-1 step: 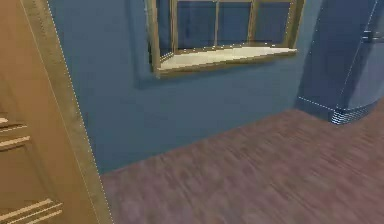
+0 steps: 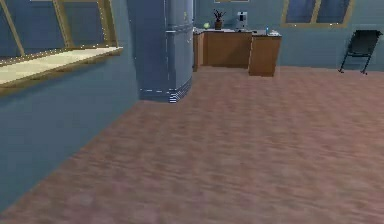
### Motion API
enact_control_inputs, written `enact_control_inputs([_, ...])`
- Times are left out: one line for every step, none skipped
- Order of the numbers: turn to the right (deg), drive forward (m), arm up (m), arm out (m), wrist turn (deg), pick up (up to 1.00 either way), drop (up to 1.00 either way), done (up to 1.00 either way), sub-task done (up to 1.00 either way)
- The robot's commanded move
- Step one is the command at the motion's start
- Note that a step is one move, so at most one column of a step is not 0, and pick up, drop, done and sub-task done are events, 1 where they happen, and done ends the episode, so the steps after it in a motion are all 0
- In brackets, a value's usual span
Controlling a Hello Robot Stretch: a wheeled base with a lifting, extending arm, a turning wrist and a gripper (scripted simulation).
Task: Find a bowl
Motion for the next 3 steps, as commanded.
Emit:
enact_control_inputs([6.0, 0.0, 0.0, 0.0, 0.0, 0.0, 0.0, 0.0, 0.0])
enact_control_inputs([0.0, 1.0, 0.0, 0.0, 0.0, 0.0, 0.0, 0.0, 0.0])
enact_control_inputs([0.0, 1.0, 0.0, 0.0, 0.0, 0.0, 0.0, 0.0, 0.0])
